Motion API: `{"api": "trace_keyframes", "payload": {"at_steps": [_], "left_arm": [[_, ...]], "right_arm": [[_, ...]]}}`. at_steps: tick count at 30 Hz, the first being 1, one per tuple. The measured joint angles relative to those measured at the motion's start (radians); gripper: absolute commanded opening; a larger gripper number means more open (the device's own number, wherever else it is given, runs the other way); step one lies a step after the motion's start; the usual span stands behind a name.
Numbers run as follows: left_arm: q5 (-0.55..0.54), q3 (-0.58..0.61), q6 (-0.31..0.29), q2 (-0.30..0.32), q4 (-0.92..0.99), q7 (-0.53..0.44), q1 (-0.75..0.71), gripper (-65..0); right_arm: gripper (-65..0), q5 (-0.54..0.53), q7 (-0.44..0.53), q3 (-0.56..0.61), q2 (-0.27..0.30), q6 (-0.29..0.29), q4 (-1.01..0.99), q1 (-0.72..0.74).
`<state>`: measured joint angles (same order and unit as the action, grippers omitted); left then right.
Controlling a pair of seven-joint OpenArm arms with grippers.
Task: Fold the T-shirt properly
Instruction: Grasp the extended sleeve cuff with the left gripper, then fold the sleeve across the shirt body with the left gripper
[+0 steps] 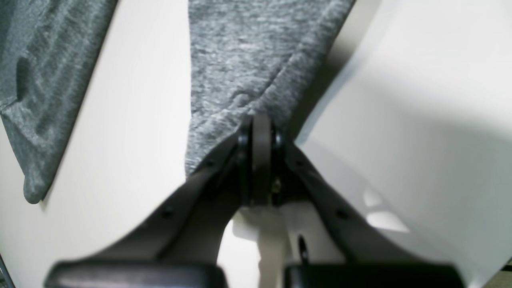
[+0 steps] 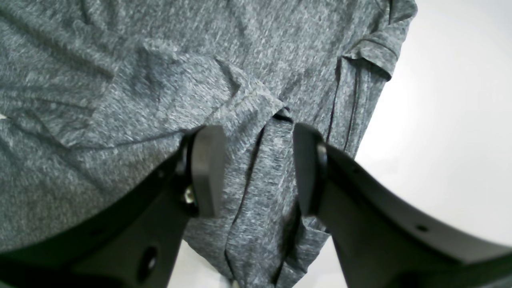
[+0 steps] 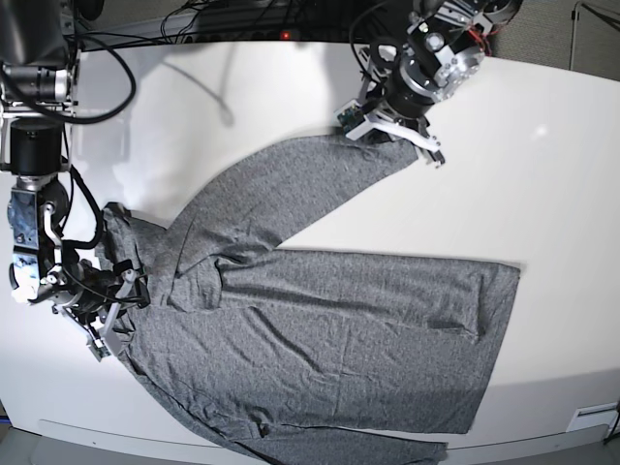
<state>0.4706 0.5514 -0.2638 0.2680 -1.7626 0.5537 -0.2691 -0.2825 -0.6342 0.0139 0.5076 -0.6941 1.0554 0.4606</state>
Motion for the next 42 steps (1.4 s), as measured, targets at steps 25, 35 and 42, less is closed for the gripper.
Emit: {"api": "trace_keyframes", "payload": {"at_steps": [25,35,42], "left_arm": [[-0.023,0.000,0.000,0.000,-0.008,-0.045,-0.020,-65.0],[-0.023,0.000,0.000,0.000,-0.008,-0.037,0.004,-65.0],[-0.005,0.003,-0.002,-0.002,-0.008,-0.030,0.131,-65.0]], "right_arm": [[-36.9,0.031,0.001,0.000,0.000,-0.001,0.000,0.000],[-39.2,0.063,0.042,0.000,-0.026,0.000,0.000,0.000],[-39.2,0.063,0.023,0.000,-0.023,-0.001,0.000,0.000]]}}
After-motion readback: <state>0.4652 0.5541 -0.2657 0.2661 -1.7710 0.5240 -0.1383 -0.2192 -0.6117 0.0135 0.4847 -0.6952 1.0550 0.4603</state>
